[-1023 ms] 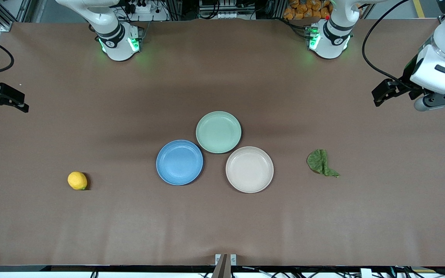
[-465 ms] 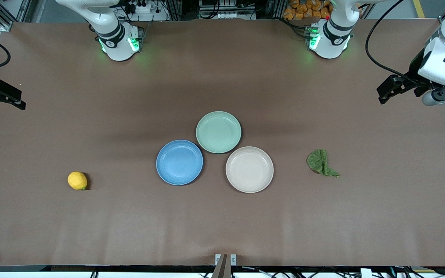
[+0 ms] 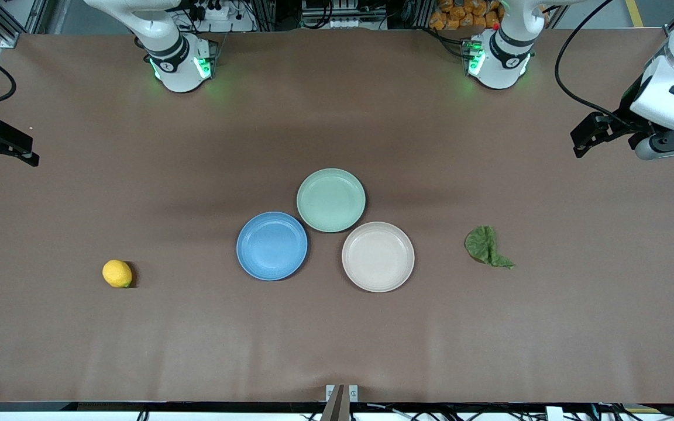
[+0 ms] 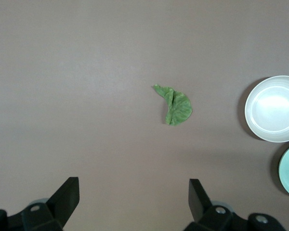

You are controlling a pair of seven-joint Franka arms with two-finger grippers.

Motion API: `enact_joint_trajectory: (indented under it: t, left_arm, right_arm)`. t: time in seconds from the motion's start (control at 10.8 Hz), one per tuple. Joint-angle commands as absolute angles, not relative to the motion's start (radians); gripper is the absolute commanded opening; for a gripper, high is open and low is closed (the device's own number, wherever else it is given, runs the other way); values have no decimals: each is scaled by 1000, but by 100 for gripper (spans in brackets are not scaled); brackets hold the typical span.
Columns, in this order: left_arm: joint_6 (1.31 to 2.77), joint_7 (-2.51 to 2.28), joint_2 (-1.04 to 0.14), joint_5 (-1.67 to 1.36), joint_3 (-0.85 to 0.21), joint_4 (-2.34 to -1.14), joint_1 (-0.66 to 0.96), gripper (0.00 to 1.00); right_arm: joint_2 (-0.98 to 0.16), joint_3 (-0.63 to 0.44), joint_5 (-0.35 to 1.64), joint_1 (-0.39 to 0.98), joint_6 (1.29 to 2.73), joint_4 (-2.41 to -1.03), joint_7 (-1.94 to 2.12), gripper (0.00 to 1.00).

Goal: Pick lemon and lettuce from blue and beige plates

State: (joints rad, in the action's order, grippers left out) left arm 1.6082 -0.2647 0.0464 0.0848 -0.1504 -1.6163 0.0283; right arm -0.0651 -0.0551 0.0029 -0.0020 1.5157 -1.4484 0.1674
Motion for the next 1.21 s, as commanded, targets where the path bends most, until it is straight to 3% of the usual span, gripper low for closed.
enact_joint_trajectory:
  t: [0.0,1.12]
  left_arm:
    - [1621,-201,58,75,-152,-1628,17,100]
    - [1620,-189,21,67,-150,-1591,-11,100]
  right_arm:
    - [-64,-58,-14,0,1488,-1430,161,100]
    - [-60,-57,-3,0,1460,-1428,95,100]
